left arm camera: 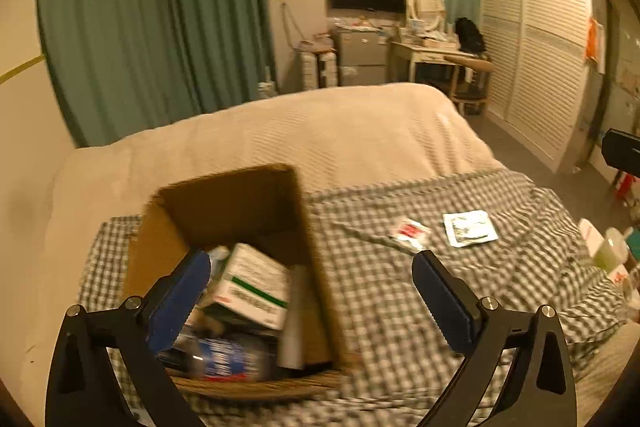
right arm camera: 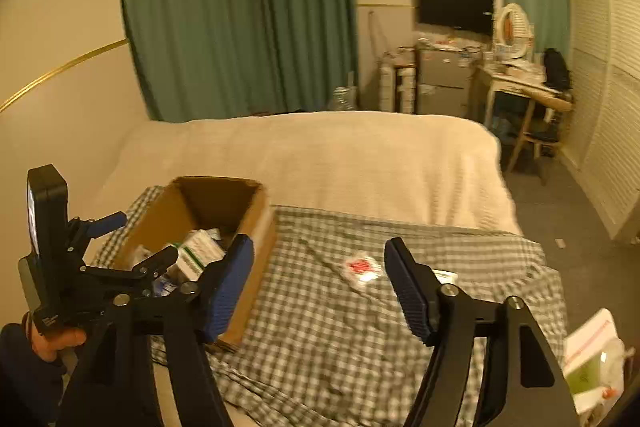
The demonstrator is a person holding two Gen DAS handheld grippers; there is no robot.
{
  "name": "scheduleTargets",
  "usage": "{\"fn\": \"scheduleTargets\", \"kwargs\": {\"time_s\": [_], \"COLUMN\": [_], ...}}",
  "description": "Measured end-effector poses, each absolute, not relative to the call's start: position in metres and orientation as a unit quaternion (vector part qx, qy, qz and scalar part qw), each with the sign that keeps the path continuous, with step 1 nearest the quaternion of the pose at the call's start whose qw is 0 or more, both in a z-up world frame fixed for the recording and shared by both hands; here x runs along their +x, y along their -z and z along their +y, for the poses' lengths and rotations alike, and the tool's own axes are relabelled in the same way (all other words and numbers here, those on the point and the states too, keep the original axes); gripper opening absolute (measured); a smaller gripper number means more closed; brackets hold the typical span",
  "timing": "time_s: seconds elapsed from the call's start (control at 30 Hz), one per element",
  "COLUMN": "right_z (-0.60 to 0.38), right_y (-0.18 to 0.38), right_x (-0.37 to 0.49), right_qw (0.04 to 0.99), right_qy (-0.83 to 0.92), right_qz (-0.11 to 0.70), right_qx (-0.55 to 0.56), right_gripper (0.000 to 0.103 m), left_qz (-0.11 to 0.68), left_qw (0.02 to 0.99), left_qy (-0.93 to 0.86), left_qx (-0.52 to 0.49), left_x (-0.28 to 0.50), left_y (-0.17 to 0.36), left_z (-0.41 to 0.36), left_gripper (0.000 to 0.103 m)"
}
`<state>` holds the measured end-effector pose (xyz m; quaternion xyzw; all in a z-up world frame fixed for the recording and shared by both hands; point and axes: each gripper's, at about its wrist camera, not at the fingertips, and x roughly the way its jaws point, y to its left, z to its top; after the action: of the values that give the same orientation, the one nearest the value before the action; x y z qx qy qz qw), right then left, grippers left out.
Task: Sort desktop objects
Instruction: 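Carry the tube and rod over the box and release them, then grasp the red-printed sachet with left tool while right tool grasps foil blister pack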
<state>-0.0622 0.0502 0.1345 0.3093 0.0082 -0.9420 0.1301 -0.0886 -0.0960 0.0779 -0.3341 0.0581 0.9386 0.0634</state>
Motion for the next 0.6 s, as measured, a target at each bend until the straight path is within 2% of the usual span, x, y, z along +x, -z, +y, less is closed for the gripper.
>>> {"fn": "scheduleTargets", "kwargs": {"time_s": [0.33, 0.6], "right_z": [0.119, 0.161], "right_y": [-0.116, -0.04], "right_x": [-0.041, -0.077], "right_qw": [0.1, 0.1], "right_qy": [0.945, 0.933], "right_qz": [-0.002, -0.023], "right_qx": [0.312, 0.346], "right_gripper": [0.073, 0.073], "left_qz": [0.032, 0.031], "left_qw": [0.083, 0.066], "left_qy": [-0.922, -0.921], "left_qx": [-0.376, -0.382], "left_x": [-0.097, -0.141], "left_y": [-0.024, 0.039], "left_z": [-0.023, 0.013], "left_gripper": [0.103, 0.103]}}
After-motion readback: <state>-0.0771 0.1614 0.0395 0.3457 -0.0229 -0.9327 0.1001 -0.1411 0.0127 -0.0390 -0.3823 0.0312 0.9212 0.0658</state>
